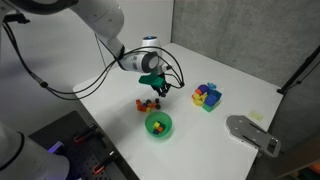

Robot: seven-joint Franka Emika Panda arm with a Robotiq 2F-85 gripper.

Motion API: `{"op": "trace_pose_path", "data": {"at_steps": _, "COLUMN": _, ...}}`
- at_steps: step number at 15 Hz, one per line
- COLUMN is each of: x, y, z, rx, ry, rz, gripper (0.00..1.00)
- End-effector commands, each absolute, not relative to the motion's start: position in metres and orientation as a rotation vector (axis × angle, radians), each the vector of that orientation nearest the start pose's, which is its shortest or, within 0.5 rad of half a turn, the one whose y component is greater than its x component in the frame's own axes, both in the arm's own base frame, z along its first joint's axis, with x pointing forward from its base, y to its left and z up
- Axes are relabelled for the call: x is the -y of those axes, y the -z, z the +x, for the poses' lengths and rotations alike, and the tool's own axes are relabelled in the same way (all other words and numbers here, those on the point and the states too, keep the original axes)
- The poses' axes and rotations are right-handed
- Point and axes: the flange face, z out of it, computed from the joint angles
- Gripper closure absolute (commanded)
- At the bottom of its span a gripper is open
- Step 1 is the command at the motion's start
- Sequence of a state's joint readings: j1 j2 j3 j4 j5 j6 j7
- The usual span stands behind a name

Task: Put a block into the bowel

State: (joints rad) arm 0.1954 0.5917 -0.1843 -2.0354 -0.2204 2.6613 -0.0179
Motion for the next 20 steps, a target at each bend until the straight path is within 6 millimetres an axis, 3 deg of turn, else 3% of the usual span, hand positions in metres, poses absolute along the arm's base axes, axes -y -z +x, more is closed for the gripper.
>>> {"op": "trace_pose_path", "data": {"at_steps": 1, "x": 0.021, "y": -0.166, "z": 0.57, "rx": 0.309, "ry": -0.028, "rz": -3.366, "gripper": 0.9}}
{"op": "trace_pose_path", "data": {"at_steps": 5, "x": 0.053, "y": -0.164, "z": 0.539, "rx": 0.202, "ry": -0.14, "rz": -3.383, "gripper": 0.9}}
{"op": "trace_pose_path", "data": {"at_steps": 10, "x": 0.065, "y": -0.167, "z": 0.501, "rx": 0.122, "ry": -0.273, "rz": -3.38, "gripper": 0.89}}
{"op": "trace_pose_path", "data": {"at_steps": 11, "x": 0.065, "y": -0.167, "z": 0.495, "rx": 0.118, "ry": -0.295, "rz": -3.378, "gripper": 0.56}}
{"op": "trace_pose_path", "data": {"at_steps": 12, "x": 0.065, "y": -0.167, "z": 0.49, "rx": 0.114, "ry": -0.313, "rz": -3.375, "gripper": 0.42}}
{"op": "trace_pose_path", "data": {"at_steps": 17, "x": 0.06, "y": -0.177, "z": 0.477, "rx": 0.105, "ry": -0.337, "rz": -3.362, "gripper": 0.05}}
{"op": "trace_pose_path", "data": {"at_steps": 18, "x": 0.058, "y": -0.183, "z": 0.477, "rx": 0.103, "ry": -0.322, "rz": -3.359, "gripper": 0.0}}
{"op": "trace_pose_path", "data": {"at_steps": 20, "x": 0.053, "y": -0.2, "z": 0.483, "rx": 0.083, "ry": -0.284, "rz": -3.35, "gripper": 0.0}}
